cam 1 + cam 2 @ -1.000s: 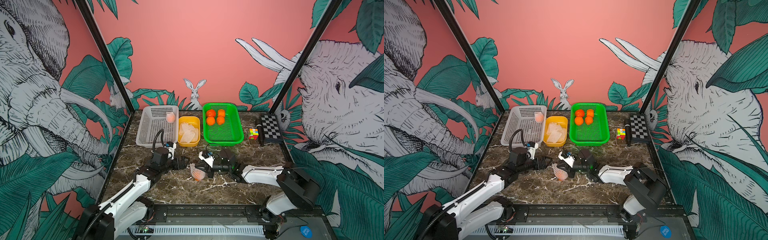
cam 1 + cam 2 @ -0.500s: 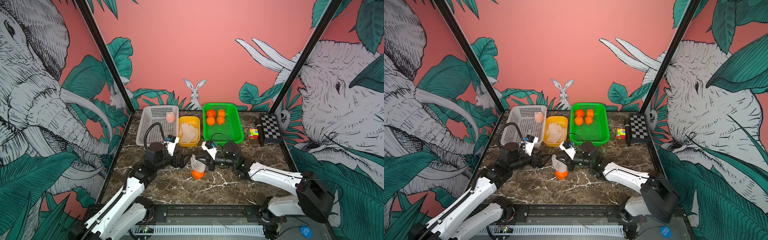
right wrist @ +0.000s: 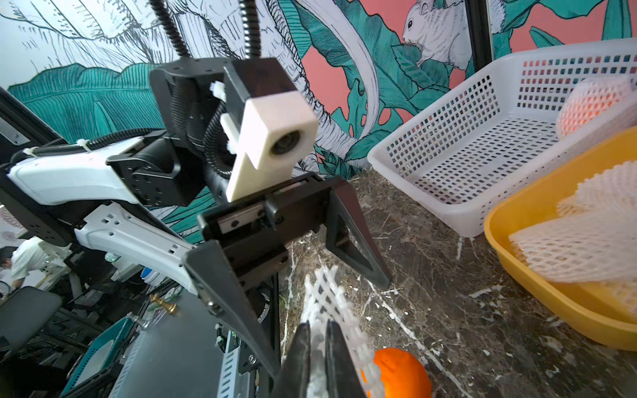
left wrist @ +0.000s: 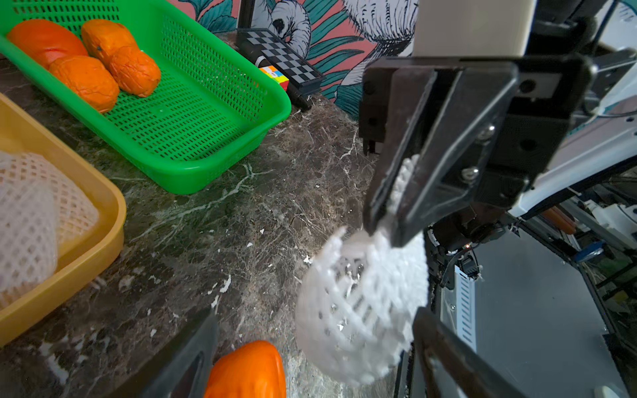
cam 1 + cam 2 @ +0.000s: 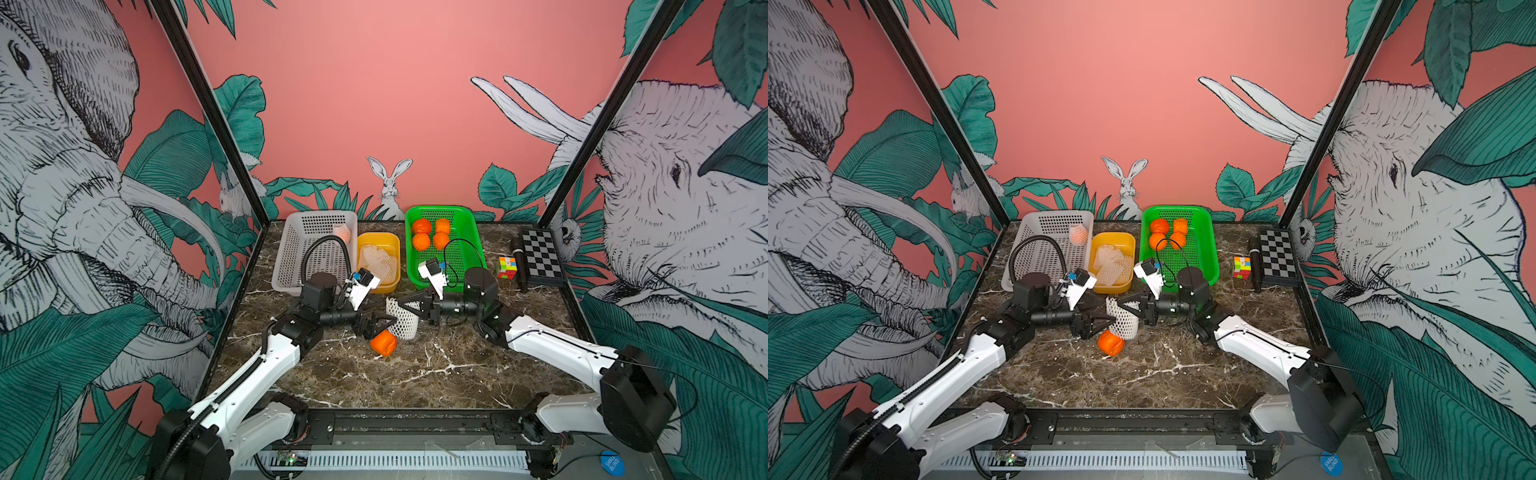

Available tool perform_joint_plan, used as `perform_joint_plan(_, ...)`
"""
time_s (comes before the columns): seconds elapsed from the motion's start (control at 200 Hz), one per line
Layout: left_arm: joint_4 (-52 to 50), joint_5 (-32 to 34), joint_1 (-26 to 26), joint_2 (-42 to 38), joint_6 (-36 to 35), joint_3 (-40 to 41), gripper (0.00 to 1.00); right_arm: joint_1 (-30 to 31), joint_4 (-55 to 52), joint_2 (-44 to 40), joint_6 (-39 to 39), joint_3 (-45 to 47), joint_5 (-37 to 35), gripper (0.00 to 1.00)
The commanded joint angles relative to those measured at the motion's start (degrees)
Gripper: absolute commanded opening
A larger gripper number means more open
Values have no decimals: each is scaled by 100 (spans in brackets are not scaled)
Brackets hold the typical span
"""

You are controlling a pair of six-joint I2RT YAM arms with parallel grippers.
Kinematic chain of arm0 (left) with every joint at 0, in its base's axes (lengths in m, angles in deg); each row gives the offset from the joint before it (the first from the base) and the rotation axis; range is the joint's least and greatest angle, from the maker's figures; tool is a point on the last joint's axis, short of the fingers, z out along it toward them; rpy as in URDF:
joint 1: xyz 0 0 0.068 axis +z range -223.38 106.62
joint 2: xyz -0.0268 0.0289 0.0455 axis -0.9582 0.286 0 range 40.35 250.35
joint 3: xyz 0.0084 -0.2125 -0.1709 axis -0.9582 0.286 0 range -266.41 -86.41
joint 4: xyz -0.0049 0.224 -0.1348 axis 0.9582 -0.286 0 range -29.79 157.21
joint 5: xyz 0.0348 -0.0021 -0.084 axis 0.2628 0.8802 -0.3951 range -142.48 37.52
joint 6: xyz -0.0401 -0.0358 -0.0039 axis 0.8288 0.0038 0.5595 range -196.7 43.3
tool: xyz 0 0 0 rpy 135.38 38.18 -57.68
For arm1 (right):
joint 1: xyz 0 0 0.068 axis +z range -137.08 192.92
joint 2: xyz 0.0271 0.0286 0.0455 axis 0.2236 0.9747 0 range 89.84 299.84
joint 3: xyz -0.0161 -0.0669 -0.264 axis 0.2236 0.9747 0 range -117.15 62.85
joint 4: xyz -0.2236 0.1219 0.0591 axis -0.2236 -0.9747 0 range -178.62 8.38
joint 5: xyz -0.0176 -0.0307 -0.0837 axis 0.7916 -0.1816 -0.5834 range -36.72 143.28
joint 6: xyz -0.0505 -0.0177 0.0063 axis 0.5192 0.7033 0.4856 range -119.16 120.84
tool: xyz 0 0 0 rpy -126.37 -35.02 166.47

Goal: Remove foam nets from oranges
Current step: Place the foam net into the storage box.

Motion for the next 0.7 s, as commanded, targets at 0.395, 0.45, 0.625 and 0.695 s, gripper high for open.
perform_joint_plan(0.395,546,-314,-79,-127,579,58,15,-141,-286,399,282,-692,-53,23)
perform_joint_plan(0.45,301,-40,-84,-216,551,18,9,-171,-515,404,395,-759,-173,34)
perform_joint_plan(0.625,-503,1352,12,-6,651,-538,0,-503,-1466,288,782,-957,-943,66)
perform_joint_plan(0.695,-954,1697,204,477,725,-1124,0,-628,-1998,205,1047,-1054,-1570,73)
